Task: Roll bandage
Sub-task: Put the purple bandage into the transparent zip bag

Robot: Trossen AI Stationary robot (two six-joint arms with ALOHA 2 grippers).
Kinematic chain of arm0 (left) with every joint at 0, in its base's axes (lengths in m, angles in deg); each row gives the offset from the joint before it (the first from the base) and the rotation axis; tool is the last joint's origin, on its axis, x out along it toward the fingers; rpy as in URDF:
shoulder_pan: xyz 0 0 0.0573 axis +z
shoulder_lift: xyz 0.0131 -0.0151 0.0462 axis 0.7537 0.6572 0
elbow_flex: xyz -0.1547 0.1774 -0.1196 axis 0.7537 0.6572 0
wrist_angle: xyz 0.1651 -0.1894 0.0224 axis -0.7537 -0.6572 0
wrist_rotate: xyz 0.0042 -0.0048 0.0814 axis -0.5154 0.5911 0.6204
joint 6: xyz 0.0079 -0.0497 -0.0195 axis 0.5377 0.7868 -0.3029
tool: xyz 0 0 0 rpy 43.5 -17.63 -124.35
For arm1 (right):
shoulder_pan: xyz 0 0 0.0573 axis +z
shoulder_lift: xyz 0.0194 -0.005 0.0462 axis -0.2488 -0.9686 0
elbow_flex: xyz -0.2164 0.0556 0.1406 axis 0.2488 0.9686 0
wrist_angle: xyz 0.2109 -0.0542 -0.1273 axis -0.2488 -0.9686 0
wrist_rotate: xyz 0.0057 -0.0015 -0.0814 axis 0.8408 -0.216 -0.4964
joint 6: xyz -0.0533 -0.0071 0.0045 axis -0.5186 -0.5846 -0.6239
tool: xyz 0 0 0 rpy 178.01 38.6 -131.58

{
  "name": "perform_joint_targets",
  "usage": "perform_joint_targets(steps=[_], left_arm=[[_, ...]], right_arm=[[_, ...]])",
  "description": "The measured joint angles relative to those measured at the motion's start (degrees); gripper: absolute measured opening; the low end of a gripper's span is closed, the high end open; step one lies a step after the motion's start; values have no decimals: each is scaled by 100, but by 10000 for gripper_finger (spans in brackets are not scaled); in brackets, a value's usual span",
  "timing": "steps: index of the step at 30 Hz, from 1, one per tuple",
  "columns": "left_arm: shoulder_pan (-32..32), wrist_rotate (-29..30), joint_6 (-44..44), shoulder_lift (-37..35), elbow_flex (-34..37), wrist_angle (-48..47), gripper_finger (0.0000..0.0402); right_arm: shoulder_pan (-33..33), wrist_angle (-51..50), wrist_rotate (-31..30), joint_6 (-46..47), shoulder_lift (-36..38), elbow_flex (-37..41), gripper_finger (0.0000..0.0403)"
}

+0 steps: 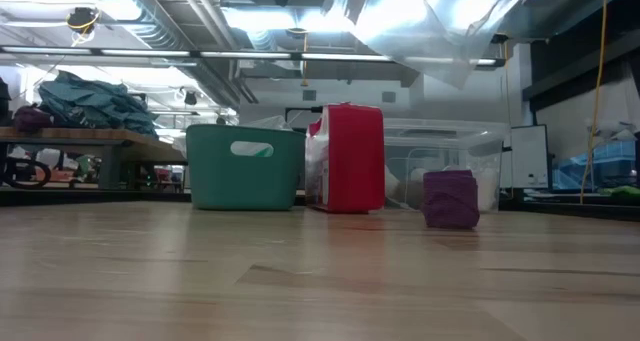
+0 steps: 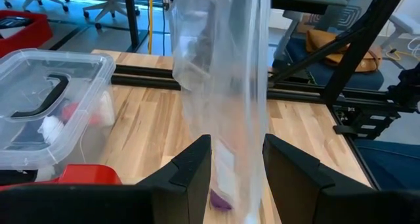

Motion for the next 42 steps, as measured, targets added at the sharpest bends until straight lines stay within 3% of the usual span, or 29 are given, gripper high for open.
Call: perform_joint_targets(steps=[16, 22, 27, 34, 42], left_arm=[[17, 20, -65, 42, 0, 15, 129], [21, 594, -136, 97, 2, 123, 127], [13, 623, -422, 103, 2, 492, 92], [11, 619, -38, 101, 2, 366, 31], [11, 619, -68, 63, 2, 175, 8]], right_arm=[[0, 455, 57, 17, 0, 0, 1], [0, 562, 501, 438, 0, 0, 1], [0, 524, 502, 439, -26, 0, 1], [0, 457, 354, 445, -6, 0, 1], [-4, 91, 360, 1104, 55, -2, 1]])
